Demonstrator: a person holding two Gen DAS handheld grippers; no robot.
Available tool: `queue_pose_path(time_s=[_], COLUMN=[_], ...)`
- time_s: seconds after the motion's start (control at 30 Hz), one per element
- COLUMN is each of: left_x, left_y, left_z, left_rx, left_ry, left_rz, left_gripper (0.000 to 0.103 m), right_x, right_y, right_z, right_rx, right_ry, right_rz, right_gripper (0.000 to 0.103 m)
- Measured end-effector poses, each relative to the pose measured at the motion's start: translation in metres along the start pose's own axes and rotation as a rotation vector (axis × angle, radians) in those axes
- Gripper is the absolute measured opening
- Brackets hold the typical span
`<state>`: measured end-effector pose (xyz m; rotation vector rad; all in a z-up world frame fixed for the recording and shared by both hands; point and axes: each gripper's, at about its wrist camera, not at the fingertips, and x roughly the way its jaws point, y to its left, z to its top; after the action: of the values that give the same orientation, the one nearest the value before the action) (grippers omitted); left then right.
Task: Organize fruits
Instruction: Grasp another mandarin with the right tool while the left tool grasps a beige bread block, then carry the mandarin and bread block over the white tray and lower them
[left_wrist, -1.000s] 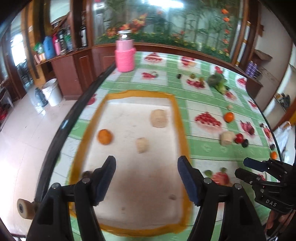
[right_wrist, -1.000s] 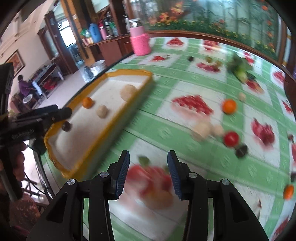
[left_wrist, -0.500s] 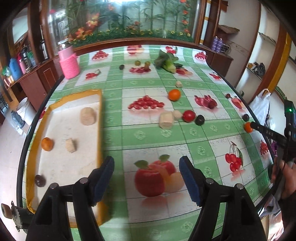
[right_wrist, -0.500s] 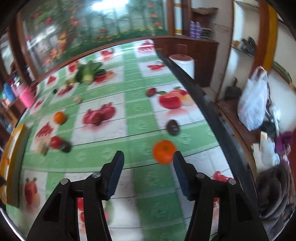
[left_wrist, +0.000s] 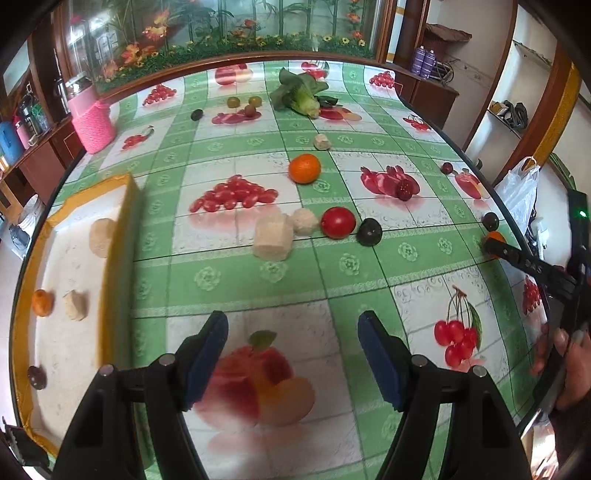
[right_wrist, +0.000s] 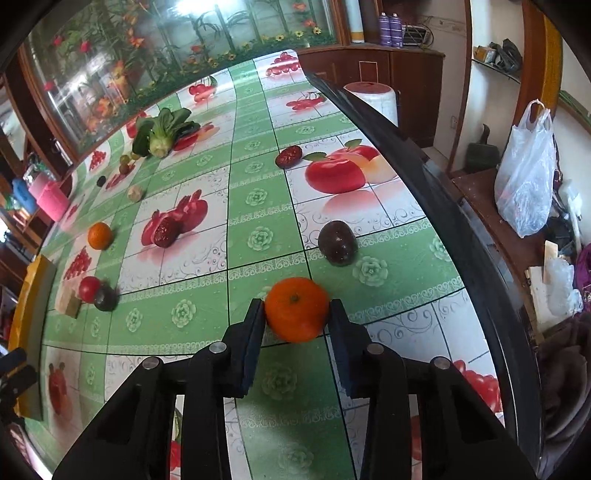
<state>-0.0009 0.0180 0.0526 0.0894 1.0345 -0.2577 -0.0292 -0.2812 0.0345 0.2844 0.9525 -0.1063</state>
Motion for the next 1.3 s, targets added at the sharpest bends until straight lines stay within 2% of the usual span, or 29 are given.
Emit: queue_pose_path(time_s=[0.1,0.23,0.37,0.4,0.43,0.5,0.53,0.73,0.97,1.1,1.3], left_x=[0.01,0.025,0.046,0.052,0.057,0.071,0.069,0.061,0.015,-0.01,-0.039], left_y=[0.003,0.018,0.019,0.018,0.018,0.017,0.016,0.024,0.026,0.035,0.057], left_z=[0.01,0.025,0.038,0.041,0.042,0.043,0.043,0.035,0.011,-0.006,-0.026], left_rx=[-0.028,-0.071,-0.063,-0.062,-0.063,-0.072,-0.066,-0.094,-0.076,-0.105,-0.151], left_ry=[-0.019,-0.011,0.01,0.016,0.022,0.055,0.015,0.005,-0.044,-0.067,-0.106], left_rz=[0.04,0.028,0.035,0.031,0.024,0.014,0.031,0.011,-0.044,-0.09,-0.104], left_gripper=[0.075,0.075,0.073,0.067,0.055,0.038,0.034,0.034,0.034,0.034,0.033], right_x=[-0.011,-0.021,-0.02,-0.019,-0.018,-0.016,-0.016,-0.018,-0.026,-0.029,-0.026], right_y=[0.009,0.027,0.037,0.039,0.041,0.045,0.047,0.054,0.069,0.082,0.113], right_z=[-0.006,-0.018,-0.025,-0.026,-0.027,-0.027,-0.027,-0.026,-0.026,-0.027,-0.036], right_rx=[-0.054,-0.155,-0.181,-0.184,-0.19,-0.198,-0.199,-0.212,-0.239,-0.267,-0.314], right_ry=[-0.006,-0.011,0.015,0.021,0.025,0.031,0.035,0.034,0.022,0.017,0.038], right_rz=[0.054,0.096,0.141,0.15,0.158,0.167,0.172,0.18,0.19,0.187,0.205], right_gripper=[0.034,0.034,0.034,0.034,0.034,0.034,0.034,0.034,0.034,0.034,0.034])
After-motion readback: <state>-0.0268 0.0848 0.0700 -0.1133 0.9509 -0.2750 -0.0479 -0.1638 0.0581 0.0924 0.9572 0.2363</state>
